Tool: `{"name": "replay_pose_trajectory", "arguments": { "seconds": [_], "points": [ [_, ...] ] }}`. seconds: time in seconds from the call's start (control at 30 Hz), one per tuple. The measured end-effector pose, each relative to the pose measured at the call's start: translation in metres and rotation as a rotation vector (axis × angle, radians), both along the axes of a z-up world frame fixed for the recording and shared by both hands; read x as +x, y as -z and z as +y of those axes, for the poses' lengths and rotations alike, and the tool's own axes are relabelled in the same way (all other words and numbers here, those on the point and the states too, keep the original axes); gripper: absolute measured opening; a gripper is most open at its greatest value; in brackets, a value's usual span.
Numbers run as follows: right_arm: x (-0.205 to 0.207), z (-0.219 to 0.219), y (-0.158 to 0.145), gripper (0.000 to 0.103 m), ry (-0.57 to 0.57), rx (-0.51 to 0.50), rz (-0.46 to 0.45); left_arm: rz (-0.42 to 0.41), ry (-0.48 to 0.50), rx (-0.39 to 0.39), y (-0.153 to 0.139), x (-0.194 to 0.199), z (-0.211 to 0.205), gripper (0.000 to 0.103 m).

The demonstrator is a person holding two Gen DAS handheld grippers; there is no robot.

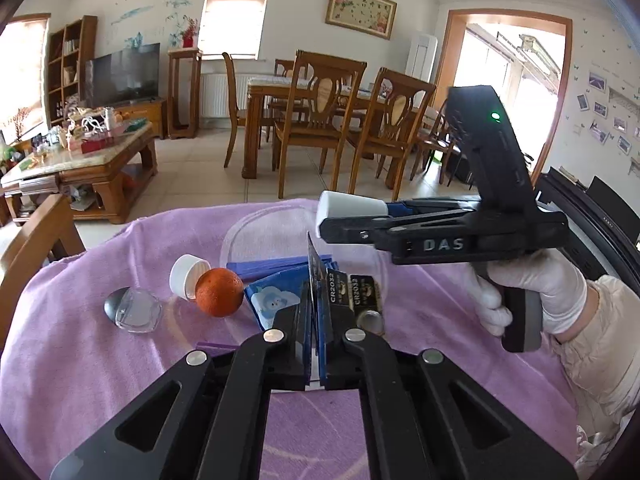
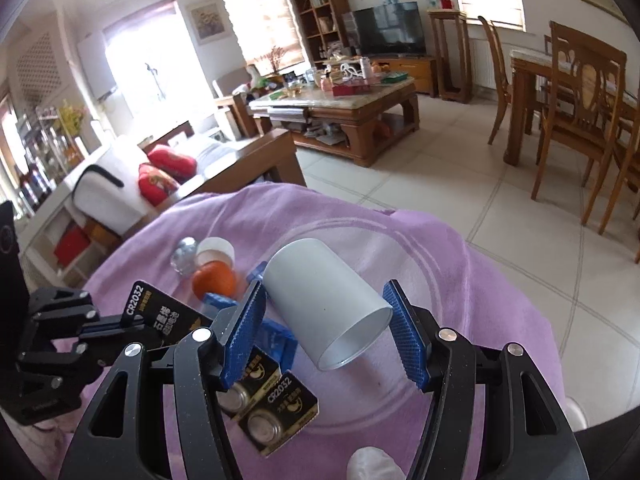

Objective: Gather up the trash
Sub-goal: 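Carry the battery card and paper cup over the black bin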

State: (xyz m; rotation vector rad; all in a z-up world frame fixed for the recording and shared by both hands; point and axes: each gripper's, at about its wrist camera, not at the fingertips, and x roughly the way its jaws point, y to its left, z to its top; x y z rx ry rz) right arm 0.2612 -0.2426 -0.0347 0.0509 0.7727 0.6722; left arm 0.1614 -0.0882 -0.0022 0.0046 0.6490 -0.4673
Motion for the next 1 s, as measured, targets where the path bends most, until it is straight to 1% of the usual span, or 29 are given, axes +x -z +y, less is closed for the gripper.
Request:
{"name": "replay_pose_trajectory", "arguments": {
  "seconds": [0.13,0.3,0.43,0.5,0.67,0.83,1.0],
  "points": [
    [-0.031,-0.032,-0.021,0.061,0.028,0.074,-0.02,-0.023,-0.035,-0.041,-0.011,-0.018,0.004,0.001],
    [-0.078,-0.068,-0.039,0.061,0.054,0.129,-0.057,-0.07,-0.07,-0.072,-0.026,-0.05,-0.002,0.001],
    [-0.116,-0.108,-0.049,0.061,0.083,0.174,-0.08,-0.101,-0.074,-0.104,-0.042,-0.069,-0.012,0.001],
    [-0.133,-0.129,-0.053,0.061,0.107,0.187,-0.097,-0.101,-0.064,-0.126,-0.048,-0.073,-0.02,0.001],
    [-0.171,-0.196,-0.06,0.061,0.192,0.228,-0.133,-0.119,-0.036,-0.152,-0.059,-0.082,-0.058,0.002],
    [-0.204,-0.272,-0.06,0.061,0.308,0.255,-0.165,-0.129,0.025,-0.186,-0.063,-0.084,-0.105,0.002],
    [-0.229,-0.345,-0.053,0.061,0.438,0.268,-0.187,-0.119,0.095,-0.248,-0.065,-0.077,-0.159,0.002]
  ]
}}
